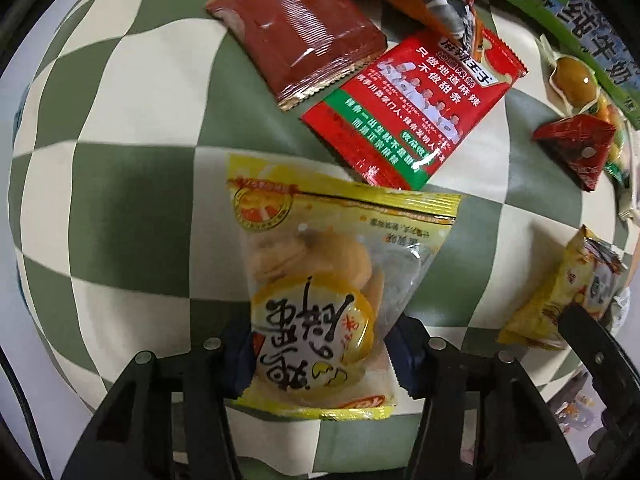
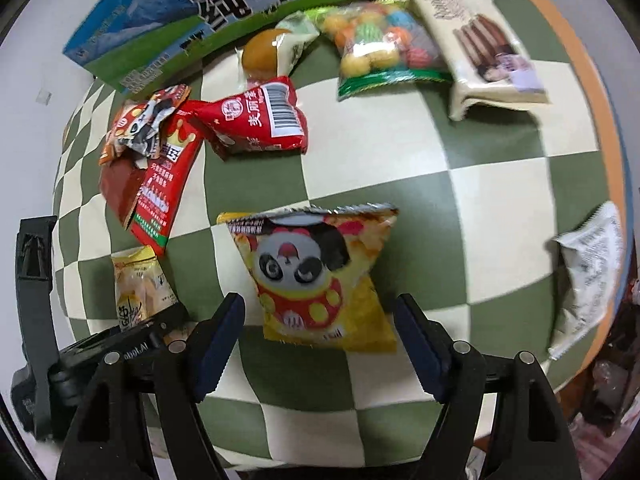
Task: Organize snacks
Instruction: 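Grasp the yellow cookie bag with the left tool while the right tool grasps the panda bag, then lower both bags into the box and open both tools, then grasp the Franzzi cookie pack with the left tool while the right tool grasps the white snack packet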
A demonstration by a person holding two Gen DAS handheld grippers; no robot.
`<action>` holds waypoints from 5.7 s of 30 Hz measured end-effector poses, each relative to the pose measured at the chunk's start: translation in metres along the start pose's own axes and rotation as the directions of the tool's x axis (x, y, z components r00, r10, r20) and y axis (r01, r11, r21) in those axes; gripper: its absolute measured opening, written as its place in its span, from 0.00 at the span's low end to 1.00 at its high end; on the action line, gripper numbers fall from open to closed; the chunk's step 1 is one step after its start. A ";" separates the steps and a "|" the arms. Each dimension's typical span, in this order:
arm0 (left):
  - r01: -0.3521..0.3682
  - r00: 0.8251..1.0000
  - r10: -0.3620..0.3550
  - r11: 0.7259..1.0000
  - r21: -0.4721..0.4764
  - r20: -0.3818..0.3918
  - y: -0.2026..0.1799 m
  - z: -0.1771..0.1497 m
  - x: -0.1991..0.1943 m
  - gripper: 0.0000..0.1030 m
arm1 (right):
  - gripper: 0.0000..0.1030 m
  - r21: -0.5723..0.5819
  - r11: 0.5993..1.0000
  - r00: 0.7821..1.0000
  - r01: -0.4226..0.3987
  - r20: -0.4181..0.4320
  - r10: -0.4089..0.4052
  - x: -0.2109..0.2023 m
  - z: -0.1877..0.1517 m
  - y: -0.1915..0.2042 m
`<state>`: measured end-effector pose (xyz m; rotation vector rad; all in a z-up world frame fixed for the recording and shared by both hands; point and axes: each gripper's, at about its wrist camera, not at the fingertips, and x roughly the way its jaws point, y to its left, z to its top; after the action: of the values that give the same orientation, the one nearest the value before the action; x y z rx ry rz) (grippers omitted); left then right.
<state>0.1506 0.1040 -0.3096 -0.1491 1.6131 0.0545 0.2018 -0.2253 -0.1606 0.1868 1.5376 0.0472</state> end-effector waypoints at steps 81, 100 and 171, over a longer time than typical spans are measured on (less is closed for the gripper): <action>0.020 0.970 -0.031 0.999 0.049 0.240 -0.125 0.270 -0.172 0.94 | 0.92 -0.234 0.972 1.000 0.024 0.006 -0.023 -0.074 0.346 -0.010; -0.019 0.862 -0.037 0.994 0.106 0.506 -0.124 0.140 -0.255 0.94 | 0.92 -0.288 0.952 0.947 0.106 0.320 -0.009 -0.189 0.231 -0.009; 0.004 0.999 -0.022 0.936 0.352 0.047 -0.276 -0.002 -0.048 0.55 | 0.64 0.103 0.994 0.999 0.022 0.022 -0.024 -0.041 0.040 -0.230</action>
<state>0.1867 -0.1668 -0.2461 0.1192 1.5448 -0.2398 0.2202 -0.4612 -0.1532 0.2509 1.5195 -0.0524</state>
